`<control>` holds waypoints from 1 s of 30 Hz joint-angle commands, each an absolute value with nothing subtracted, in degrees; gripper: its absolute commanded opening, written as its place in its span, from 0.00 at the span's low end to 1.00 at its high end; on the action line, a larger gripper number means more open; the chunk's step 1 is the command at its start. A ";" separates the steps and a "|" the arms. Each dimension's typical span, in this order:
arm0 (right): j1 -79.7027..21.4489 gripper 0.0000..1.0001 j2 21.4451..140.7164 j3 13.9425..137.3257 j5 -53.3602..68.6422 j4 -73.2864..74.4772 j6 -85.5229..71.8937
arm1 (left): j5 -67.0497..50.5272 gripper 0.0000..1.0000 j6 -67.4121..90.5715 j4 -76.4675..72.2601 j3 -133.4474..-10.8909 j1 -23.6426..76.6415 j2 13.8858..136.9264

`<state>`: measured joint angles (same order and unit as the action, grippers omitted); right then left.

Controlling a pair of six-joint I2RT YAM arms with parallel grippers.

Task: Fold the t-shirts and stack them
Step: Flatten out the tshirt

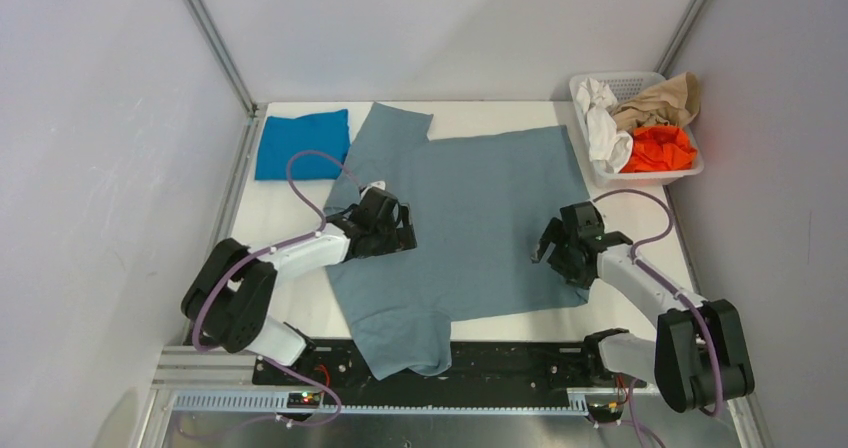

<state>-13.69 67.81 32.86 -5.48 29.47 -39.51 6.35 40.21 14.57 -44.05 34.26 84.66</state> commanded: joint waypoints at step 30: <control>-27.73 1.00 62.81 37.20 -10.85 31.57 -40.60 | -3.24 1.00 36.90 9.46 -59.37 17.92 104.37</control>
